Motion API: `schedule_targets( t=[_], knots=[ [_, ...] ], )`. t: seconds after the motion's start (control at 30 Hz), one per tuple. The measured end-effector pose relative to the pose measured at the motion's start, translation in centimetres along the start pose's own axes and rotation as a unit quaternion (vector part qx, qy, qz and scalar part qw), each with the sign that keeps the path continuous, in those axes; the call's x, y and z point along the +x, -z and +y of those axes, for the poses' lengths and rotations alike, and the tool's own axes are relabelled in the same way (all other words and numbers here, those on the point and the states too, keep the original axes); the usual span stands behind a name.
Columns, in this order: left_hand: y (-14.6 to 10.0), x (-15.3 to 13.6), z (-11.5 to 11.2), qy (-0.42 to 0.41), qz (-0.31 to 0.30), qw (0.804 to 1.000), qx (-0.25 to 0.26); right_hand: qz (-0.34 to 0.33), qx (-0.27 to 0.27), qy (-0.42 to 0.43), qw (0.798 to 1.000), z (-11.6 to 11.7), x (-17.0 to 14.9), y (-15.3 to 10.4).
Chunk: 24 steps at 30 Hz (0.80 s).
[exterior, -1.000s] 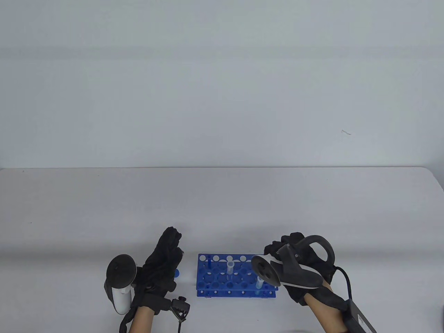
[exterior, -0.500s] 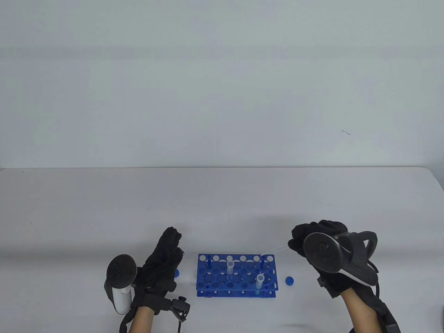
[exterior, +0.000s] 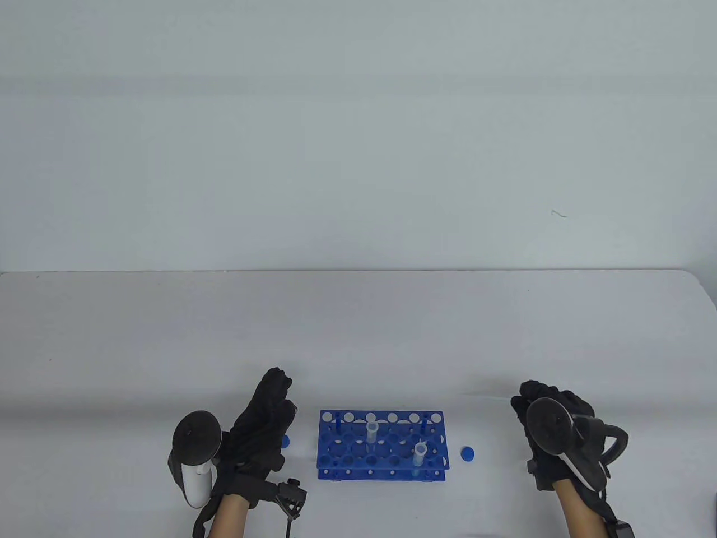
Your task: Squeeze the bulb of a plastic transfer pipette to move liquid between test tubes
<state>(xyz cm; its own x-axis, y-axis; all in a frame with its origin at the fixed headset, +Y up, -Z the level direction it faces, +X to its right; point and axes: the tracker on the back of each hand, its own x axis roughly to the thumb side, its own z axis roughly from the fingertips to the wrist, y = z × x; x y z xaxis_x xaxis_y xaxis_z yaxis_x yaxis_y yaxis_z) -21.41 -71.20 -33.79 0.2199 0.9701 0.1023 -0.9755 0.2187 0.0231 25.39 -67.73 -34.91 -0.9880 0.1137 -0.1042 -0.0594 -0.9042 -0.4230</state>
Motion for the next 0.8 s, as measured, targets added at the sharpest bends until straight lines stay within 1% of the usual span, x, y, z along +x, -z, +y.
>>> schedule_targets(
  t=[0.03, 0.1, 0.13, 0.27, 0.33, 0.43, 0.5, 0.53, 0.8],
  knots=[
    [0.0, 0.0, 0.0, 0.0, 0.0, 1.0, 0.0, -0.003, 0.013, -0.018, 1.0, 0.5, 0.0, -0.1],
    [0.0, 0.0, 0.1, 0.002, 0.002, 1.0, 0.002, -0.01, 0.022, -0.043, 0.999, 1.3, 0.0, -0.3],
    [0.0, -0.1, 0.1, 0.006, 0.003, 1.0, 0.003, -0.014, 0.04, -0.07, 0.997, 1.8, -0.1, -0.4],
    [-0.1, -0.1, -0.1, 0.018, 0.004, 1.0, 0.002, -0.017, 0.102, -0.121, 0.987, 3.7, -0.3, -0.7],
    [-0.1, 0.0, -0.2, 0.019, 0.002, 1.0, 0.001, -0.02, 0.158, -0.148, 0.976, 4.9, -0.2, -0.9],
    [-0.1, 0.1, -0.2, 0.02, 0.0, 1.0, 0.0, -0.022, 0.214, -0.177, 0.961, 6.3, -0.1, -1.2],
    [-0.1, 0.0, -0.2, 0.023, 0.001, 1.0, 0.0, -0.024, 0.238, -0.187, 0.953, 6.7, 0.0, -1.3],
    [-0.2, 0.0, -0.2, 0.025, 0.001, 1.0, 0.0, -0.018, 0.262, -0.193, 0.945, 7.1, 0.0, -1.4],
    [-0.2, 0.0, -0.2, 0.021, 0.0, 1.0, 0.0, -0.016, 0.294, -0.228, 0.928, 8.4, 0.0, -1.6]
  ],
)
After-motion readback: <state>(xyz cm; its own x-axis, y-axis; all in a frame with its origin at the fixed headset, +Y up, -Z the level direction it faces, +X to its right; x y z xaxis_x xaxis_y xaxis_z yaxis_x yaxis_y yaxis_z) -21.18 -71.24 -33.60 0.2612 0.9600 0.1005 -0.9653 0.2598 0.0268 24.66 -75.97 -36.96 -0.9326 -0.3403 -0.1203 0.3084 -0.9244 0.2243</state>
